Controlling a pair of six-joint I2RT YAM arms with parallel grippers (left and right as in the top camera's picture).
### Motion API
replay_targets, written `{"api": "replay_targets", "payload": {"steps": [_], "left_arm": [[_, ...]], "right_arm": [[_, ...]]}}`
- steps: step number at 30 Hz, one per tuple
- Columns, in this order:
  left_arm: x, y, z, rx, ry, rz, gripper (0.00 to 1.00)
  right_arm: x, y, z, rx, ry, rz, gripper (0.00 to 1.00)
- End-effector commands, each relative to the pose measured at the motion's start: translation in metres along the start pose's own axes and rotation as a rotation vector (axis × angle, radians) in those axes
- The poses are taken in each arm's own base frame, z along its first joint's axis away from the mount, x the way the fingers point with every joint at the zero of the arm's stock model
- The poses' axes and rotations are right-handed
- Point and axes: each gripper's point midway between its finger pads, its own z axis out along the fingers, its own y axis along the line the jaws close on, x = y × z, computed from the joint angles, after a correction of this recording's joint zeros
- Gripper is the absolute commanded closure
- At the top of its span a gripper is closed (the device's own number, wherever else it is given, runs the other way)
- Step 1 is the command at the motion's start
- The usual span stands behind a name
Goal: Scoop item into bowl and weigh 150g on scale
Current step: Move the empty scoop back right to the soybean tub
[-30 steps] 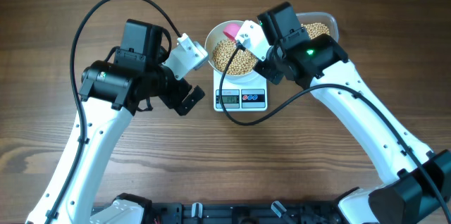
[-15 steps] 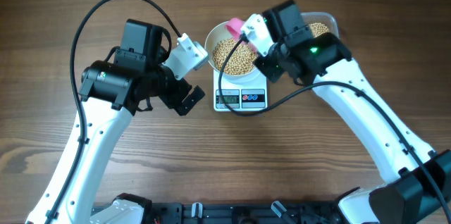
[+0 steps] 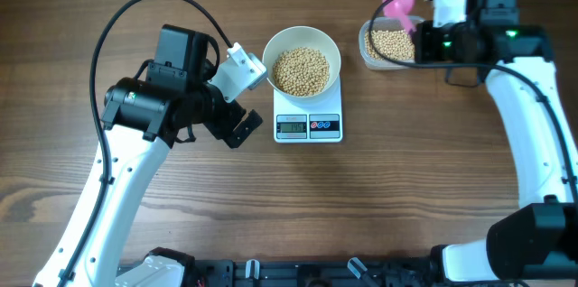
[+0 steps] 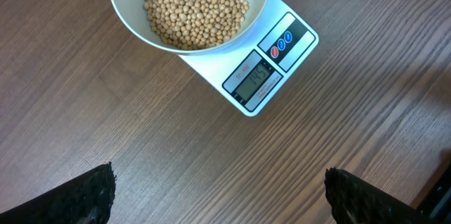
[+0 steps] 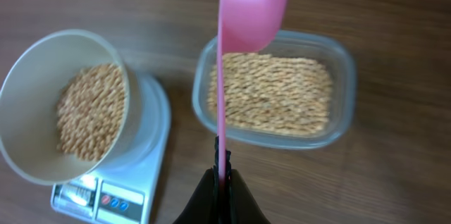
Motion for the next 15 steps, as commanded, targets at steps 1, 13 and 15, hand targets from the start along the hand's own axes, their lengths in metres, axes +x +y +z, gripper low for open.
{"api": "replay_targets", "payload": {"steps": [1, 13, 15], "left_arm": [[-0.001, -0.002, -0.004, 0.001, -0.014, 0.017, 0.00], [-0.001, -0.002, -0.004, 0.001, -0.014, 0.017, 0.00], [-0.001, -0.002, -0.004, 0.001, -0.014, 0.017, 0.00]], "right_arm": [[-0.008, -0.009, -0.006, -0.018, -0.024, 0.052, 0.96], [0.017, -0.016, 0.038, -0.040, 0.098, 0.152, 0.96], [0.018, -0.020, 0.038, -0.017, 0.100, 0.106, 0.96]]}}
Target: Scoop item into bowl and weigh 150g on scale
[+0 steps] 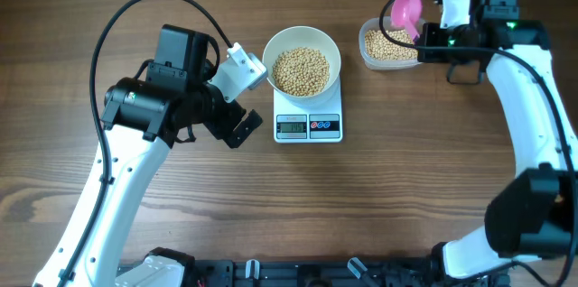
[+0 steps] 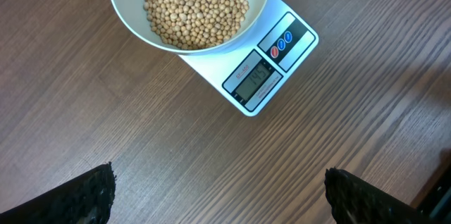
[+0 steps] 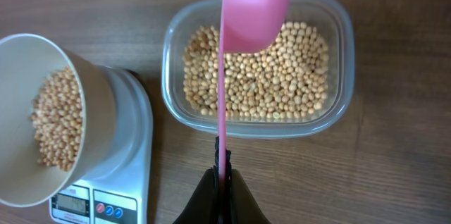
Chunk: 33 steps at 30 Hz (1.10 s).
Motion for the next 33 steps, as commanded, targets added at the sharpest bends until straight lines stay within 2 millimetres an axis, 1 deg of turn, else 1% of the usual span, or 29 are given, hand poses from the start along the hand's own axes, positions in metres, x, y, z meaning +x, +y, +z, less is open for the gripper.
{"api": "replay_targets", "payload": {"steps": [1, 4, 6, 10, 16, 20, 27, 33], "left_arm": [[-0.001, -0.002, -0.004, 0.001, -0.013, 0.017, 0.00], [-0.001, -0.002, -0.004, 0.001, -0.013, 0.017, 0.00], [-0.001, -0.002, -0.004, 0.001, -0.013, 0.017, 0.00], [-0.001, -0.002, -0.004, 0.001, -0.013, 0.017, 0.00], [-0.001, -0.002, -0.004, 0.001, -0.013, 0.017, 0.00], [-0.001, -0.002, -0.004, 0.001, -0.013, 0.017, 0.00], [-0.001, -0.002, -0.004, 0.001, -0.013, 0.017, 0.00], [-0.001, -0.002, -0.004, 0.001, -0.013, 0.017, 0.00]], "right_arm": [[-0.002, -0.001, 0.001, 0.022, 0.004, -0.053, 0.96], [0.006, -0.015, 0.002, 0.100, 0.037, -0.111, 0.96], [0.008, -0.016, 0.003, 0.108, 0.049, -0.134, 0.96], [0.013, -0.011, 0.009, 0.103, 0.074, -0.172, 0.96], [0.028, 0.001, 0.030, 0.109, 0.144, -0.238, 0.96], [0.031, 0.010, 0.038, 0.119, 0.161, -0.269, 0.96], [0.036, -0.014, 0.036, 0.257, 0.199, -0.279, 0.96], [0.037, -0.014, 0.036, 0.259, 0.205, -0.279, 0.96]]}}
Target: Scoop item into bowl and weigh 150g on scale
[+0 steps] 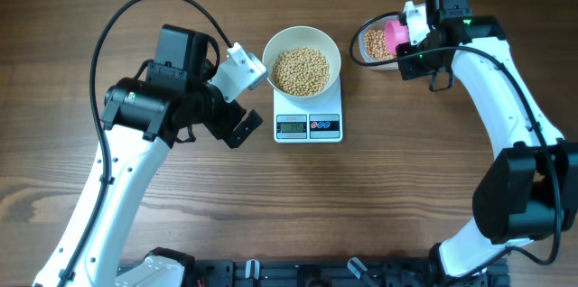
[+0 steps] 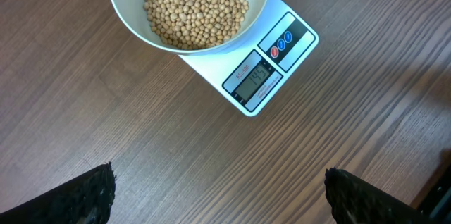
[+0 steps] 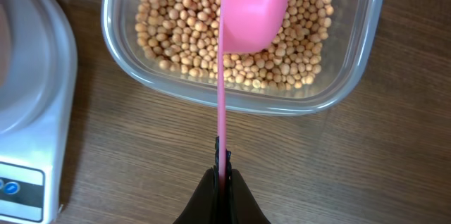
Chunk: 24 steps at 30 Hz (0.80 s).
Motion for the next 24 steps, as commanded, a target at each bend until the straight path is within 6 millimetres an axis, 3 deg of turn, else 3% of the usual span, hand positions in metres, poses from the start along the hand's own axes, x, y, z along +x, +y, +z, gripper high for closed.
{"api": "replay_targets", "payload": {"steps": [1, 7, 24], "left_arm": [[-0.001, -0.002, -0.004, 0.001, -0.014, 0.017, 0.00], [-0.001, -0.002, -0.004, 0.001, -0.014, 0.017, 0.00], [-0.001, -0.002, -0.004, 0.001, -0.014, 0.017, 0.00]], "right_arm": [[0.005, -0.006, 0.005, 0.029, 0.027, -0.013, 0.96], [0.010, 0.018, 0.012, -0.111, 0.049, -0.006, 0.96], [0.003, 0.046, 0.008, -0.279, 0.030, 0.142, 0.96]]}}
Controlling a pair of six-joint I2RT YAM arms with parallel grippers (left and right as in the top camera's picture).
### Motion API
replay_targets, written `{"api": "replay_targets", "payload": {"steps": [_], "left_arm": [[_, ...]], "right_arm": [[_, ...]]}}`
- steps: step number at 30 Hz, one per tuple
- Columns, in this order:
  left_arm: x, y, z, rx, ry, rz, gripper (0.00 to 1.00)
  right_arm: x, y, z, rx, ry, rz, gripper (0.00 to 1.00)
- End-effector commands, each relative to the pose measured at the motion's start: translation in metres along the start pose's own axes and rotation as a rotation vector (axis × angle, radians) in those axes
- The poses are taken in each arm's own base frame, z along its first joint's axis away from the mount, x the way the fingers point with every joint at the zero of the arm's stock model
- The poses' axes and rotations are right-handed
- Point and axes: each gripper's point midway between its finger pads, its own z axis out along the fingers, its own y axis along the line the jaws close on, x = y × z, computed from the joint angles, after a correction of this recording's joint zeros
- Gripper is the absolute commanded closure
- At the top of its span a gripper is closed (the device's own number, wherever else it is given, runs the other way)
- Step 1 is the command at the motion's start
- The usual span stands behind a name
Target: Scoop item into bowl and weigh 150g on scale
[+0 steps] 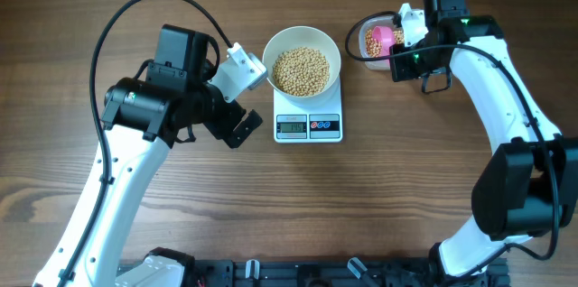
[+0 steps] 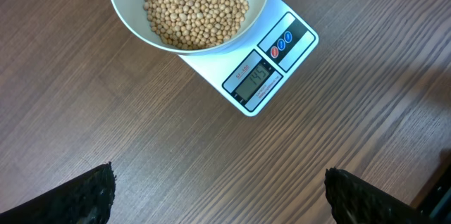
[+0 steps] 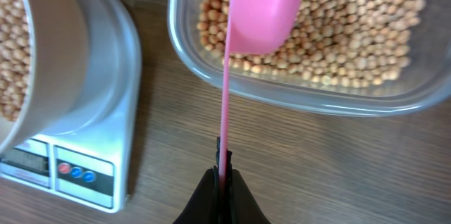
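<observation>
A white bowl (image 1: 302, 63) of tan beans stands on the white scale (image 1: 308, 126); the scale's display (image 2: 252, 79) is lit. A clear tub (image 1: 368, 41) of beans sits at the back right. My right gripper (image 3: 224, 176) is shut on the thin handle of the pink scoop (image 3: 263, 9), whose cup lies low over the tub's (image 3: 310, 76) left part. The scoop (image 1: 381, 38) shows pink in the overhead view too. My left gripper (image 2: 218, 196) hangs open over bare wood, left of the scale, with nothing between its fingers.
The brown wooden table (image 1: 406, 188) holds only the scale, bowl and tub. The left arm (image 1: 172, 88) stands left of the scale, and the right arm (image 1: 506, 115) reaches in from the right side.
My right gripper has shifted a little left with the scoop, so the scale and bowl now show at the left of its view. The left arm has not moved.
The right gripper held the pink scoop high behind the tub. Then it was lower over the tub's beans, then close over them, and now over the tub's left part. The left gripper stayed open beside the scale throughout, and the display looks unchanged.
</observation>
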Motion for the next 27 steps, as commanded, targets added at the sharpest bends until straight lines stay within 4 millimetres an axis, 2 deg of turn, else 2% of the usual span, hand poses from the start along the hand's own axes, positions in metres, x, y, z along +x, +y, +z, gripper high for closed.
{"api": "replay_targets", "payload": {"steps": [1, 5, 10, 17, 27], "left_arm": [[-0.001, -0.002, -0.004, 0.001, -0.014, 0.018, 0.00], [-0.001, -0.002, -0.004, 0.001, -0.014, 0.017, 0.00], [-0.001, -0.002, -0.004, 0.001, -0.014, 0.017, 0.00], [-0.001, -0.002, -0.004, 0.001, -0.014, 0.018, 0.00], [-0.001, -0.002, -0.004, 0.001, -0.014, 0.018, 0.00]], "right_arm": [[0.003, 0.012, 0.006, -0.092, 0.017, 0.063, 0.96], [0.003, 0.006, 0.005, -0.087, 0.015, 0.097, 0.96], [0.006, -0.012, 0.002, -0.082, 0.020, 0.193, 0.96], [0.002, -0.012, -0.007, -0.222, -0.008, 0.257, 0.96], [0.007, -0.033, -0.015, -0.206, -0.015, 0.331, 0.96]]}}
